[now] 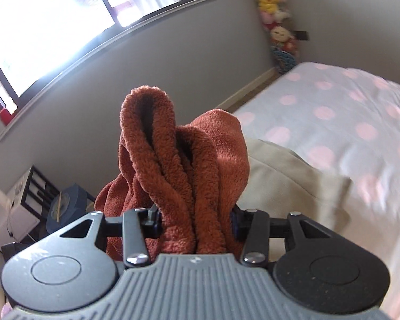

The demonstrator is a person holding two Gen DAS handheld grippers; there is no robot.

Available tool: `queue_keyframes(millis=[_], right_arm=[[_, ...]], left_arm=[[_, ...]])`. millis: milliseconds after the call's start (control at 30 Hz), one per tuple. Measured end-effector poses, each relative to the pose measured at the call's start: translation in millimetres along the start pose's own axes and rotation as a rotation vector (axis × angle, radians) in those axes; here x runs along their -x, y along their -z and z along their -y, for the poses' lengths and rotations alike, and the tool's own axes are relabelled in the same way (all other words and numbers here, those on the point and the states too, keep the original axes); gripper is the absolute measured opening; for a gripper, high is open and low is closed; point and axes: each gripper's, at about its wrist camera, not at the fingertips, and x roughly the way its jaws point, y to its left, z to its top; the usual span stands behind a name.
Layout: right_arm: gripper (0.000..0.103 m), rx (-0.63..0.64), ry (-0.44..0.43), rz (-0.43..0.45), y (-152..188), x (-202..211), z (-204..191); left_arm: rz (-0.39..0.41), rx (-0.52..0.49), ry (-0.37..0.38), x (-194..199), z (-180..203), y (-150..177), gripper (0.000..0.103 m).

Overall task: Fold clothes
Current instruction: 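Carry the lifted trousers with both grippers toward the beige folded garment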

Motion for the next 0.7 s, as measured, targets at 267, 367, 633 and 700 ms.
queue_keyframes(millis=[267, 367, 633, 700], right_arm=[[0.048, 0.184, -0.041, -0.007, -66, -68, -36], [0.048, 0.252, -0.048, 0.007, -81, -87, -39], [0.048, 0.361, -0.071, 0.028, -113, -129, -39], [0.048, 0.38, -0.076, 0.015, -119, -147, -33]], left_arm=[[0.132, 0.073, -0.115, -26, 3, -35, 0.018], [0.192, 0.111, -0.155, -37, 6, -41, 0.018], [0.295, 0.124, -0.19, -62, 1, -62, 0.018], [0.29, 0.103, -0.199, -62, -4, -54, 0.018]])
